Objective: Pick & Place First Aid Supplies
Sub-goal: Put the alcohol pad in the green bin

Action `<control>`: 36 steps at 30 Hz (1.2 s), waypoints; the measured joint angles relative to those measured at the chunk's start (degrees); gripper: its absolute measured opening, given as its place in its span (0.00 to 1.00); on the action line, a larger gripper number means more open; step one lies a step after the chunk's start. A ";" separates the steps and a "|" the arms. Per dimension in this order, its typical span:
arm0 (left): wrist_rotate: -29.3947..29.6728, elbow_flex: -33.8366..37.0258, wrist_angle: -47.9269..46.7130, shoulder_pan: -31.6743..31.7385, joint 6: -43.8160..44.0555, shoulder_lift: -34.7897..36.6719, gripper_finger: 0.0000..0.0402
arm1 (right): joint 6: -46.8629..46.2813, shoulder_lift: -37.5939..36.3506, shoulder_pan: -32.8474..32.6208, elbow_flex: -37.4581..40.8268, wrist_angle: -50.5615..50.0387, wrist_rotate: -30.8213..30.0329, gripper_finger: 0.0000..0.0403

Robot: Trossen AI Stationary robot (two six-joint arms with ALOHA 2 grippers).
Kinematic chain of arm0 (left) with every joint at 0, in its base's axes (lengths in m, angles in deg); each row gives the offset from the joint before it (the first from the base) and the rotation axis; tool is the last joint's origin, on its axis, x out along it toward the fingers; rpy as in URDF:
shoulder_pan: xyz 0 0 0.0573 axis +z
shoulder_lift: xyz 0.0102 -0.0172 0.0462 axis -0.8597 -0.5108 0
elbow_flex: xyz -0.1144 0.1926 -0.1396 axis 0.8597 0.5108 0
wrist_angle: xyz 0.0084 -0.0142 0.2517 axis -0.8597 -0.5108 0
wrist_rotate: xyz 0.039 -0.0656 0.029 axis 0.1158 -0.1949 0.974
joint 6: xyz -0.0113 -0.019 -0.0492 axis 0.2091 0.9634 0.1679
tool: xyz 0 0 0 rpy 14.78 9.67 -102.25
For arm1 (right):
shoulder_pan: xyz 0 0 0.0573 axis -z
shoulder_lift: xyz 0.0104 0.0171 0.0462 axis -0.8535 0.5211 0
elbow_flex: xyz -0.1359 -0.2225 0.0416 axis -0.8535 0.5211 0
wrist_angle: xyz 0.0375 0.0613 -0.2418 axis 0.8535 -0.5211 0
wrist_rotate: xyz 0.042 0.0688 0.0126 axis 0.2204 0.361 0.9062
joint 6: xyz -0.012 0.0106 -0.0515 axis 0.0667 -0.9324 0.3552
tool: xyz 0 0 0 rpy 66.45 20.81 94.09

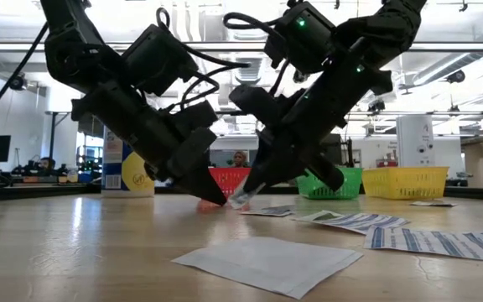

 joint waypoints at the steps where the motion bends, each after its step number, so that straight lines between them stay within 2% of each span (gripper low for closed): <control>1: 0.18 0.03 -0.06 0.06 -0.25 0.29 0.00 | 0.67 -0.39 0.08 0.30 -0.12 0.00 0.02; 9: -1.87 0.03 -1.78 0.07 -3.51 2.27 0.00 | 7.91 -3.90 0.78 3.32 -1.36 0.09 0.02; 16: -8.93 0.58 -1.91 0.07 -6.90 5.21 0.00 | 15.02 -10.49 1.14 7.78 -1.24 -0.04 0.02; 22: -15.85 1.78 -1.46 0.07 -10.55 7.57 0.00 | 15.91 -17.77 1.50 13.78 -1.13 -3.06 0.02; 28: -22.01 6.28 7.14 0.07 -10.08 9.85 0.00 | 16.35 -26.79 2.40 19.72 -1.20 -5.89 0.02; 36: -23.17 16.01 21.72 0.05 -6.44 13.67 0.00 | 21.73 -37.85 4.38 24.85 3.71 -7.95 0.02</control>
